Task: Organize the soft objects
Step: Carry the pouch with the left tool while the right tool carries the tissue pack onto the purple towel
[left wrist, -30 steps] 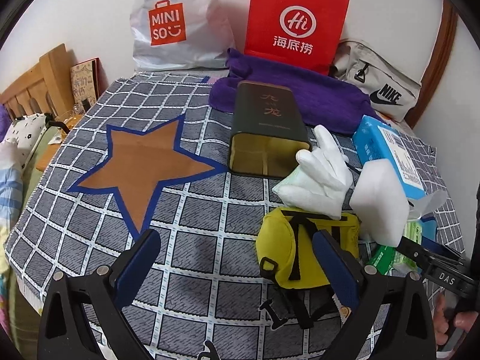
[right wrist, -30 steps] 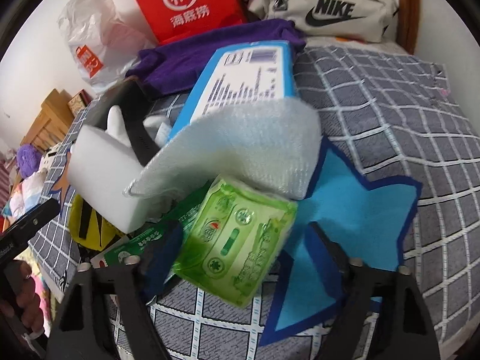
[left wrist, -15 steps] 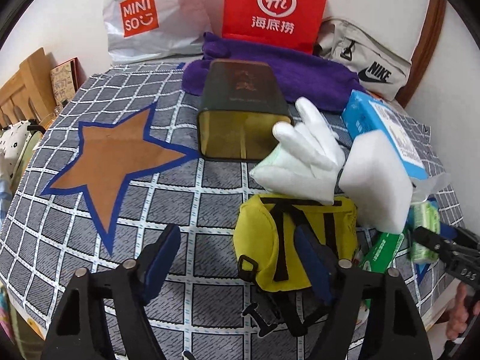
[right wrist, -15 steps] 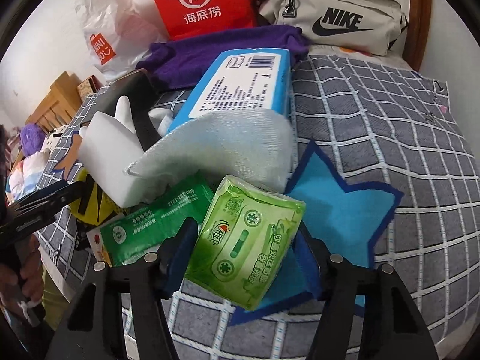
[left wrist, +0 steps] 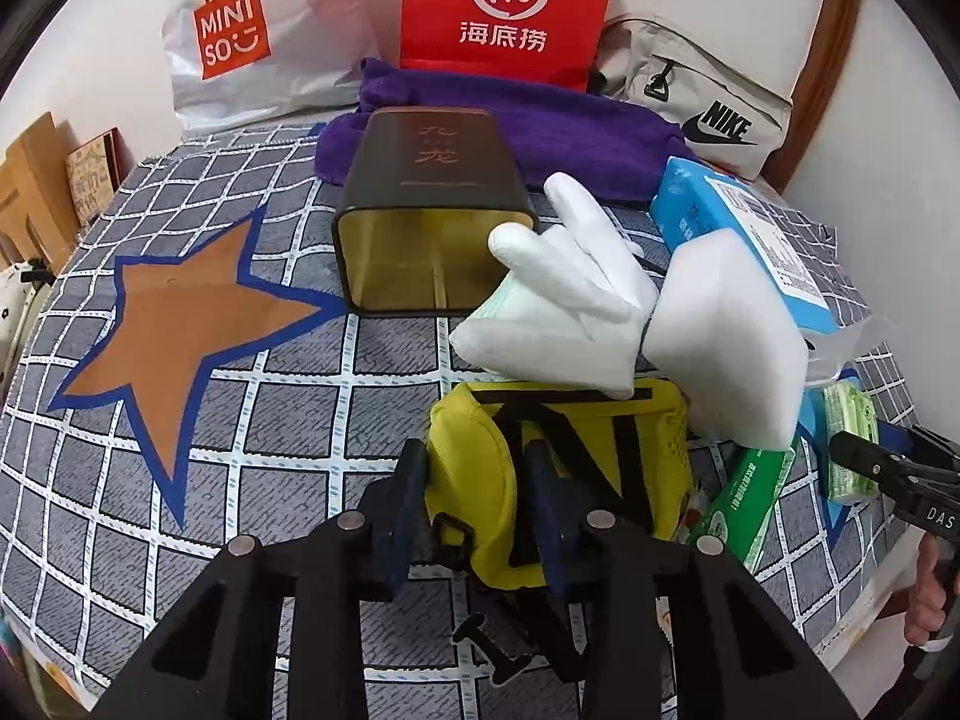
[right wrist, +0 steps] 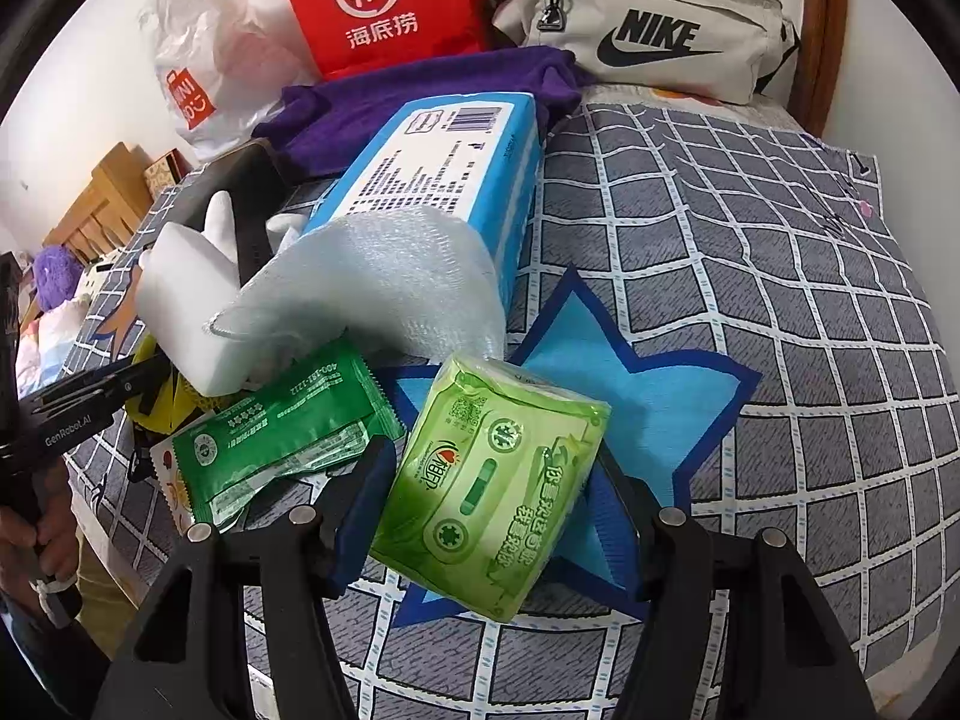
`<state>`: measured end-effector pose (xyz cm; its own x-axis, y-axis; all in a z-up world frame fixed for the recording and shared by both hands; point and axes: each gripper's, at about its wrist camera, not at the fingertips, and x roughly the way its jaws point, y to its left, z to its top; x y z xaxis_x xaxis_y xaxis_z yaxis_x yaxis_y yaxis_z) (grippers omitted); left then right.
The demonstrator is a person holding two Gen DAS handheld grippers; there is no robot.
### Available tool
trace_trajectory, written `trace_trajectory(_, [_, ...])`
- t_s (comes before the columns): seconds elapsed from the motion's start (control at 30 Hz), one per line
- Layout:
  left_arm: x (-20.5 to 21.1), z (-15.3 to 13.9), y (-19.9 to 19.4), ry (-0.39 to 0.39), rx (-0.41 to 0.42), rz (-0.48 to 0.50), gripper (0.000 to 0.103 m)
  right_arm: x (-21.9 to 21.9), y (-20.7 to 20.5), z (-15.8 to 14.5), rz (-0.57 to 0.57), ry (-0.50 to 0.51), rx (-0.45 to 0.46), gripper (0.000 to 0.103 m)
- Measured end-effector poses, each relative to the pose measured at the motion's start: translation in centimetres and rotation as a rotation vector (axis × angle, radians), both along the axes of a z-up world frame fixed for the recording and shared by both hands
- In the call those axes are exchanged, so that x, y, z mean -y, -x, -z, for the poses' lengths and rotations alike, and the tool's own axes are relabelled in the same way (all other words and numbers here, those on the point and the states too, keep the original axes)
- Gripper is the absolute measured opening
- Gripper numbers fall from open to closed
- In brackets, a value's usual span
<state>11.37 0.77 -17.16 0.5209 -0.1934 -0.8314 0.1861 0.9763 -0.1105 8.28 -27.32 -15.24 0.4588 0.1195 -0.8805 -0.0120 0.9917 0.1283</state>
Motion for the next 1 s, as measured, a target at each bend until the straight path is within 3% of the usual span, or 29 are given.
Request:
trace_trajectory(0.67, [-5.8, -3.9, 1.9, -0.047, 0.080, -0.171, 0.029, 0.3, 2.1, -3.3, -0.001, 0.019, 0.075, 0.062])
trace_trajectory(0.87, [-7.6, -5.7, 2.6, -0.027, 0.114, -0.225, 0.029, 0.3, 2.6, -4.4, -0.004, 0.014, 0.099, 0.062])
trace_trajectory(1.0, [-7.5, -6.8, 2.9, -0.002, 0.135, -0.214, 0.022, 0.3, 2.6, -5.2, -0.005, 0.004, 0.115, 0.062])
